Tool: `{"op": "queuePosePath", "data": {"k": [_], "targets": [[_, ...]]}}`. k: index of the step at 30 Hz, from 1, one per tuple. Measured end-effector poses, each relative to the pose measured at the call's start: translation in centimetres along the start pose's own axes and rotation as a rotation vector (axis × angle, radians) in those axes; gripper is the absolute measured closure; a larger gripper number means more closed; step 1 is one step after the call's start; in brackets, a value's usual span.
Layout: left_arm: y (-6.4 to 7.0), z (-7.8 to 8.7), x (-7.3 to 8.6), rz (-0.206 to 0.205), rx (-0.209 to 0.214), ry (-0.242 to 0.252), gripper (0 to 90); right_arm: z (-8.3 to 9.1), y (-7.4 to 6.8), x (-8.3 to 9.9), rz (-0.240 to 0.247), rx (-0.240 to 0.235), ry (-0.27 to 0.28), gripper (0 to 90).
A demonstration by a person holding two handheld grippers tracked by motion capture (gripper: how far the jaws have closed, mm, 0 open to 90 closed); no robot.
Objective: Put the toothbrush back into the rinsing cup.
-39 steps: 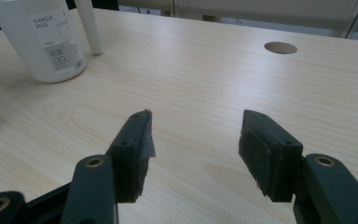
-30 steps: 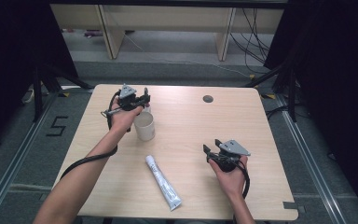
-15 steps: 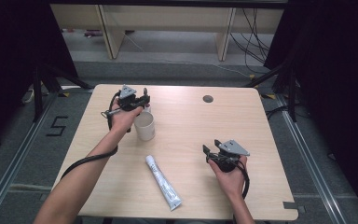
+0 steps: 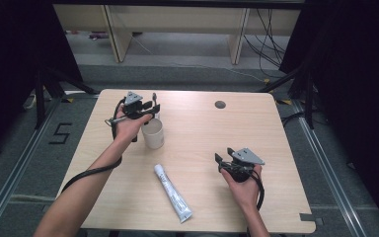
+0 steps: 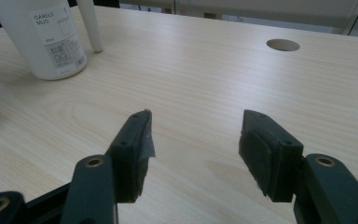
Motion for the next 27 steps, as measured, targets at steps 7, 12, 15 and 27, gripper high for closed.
{"op": "queuePosePath", "data": {"k": [7,12,15,27], "targets": [[0.4,1.5,-0.5,0.026,0.012,-0.010,44.4,-0.1,0.0,0.0,-0.003,-0.002,0.008,44.3],[0.5,2.9,-0.6,0.031,0.007,-0.032,43.6,0.0,0.0,0.0,-0.008,0.003,-0.004,44.2],[0.6,3.8,-0.6,0.042,0.001,-0.041,42.0,0.0,0.1,0.0,0.009,0.009,0.007,44.2],[1.6,7.1,-0.1,0.006,0.025,-0.055,39.4,0.0,-0.1,-0.1,-0.009,-0.007,0.007,44.2]]}}
Point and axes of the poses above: each handheld gripper's, and its own axes: z roughly backward along the jaws, x roughly out of its underside, y roughly to its right, the point moved 3 cm from there along -z, roughly forward along the jaws
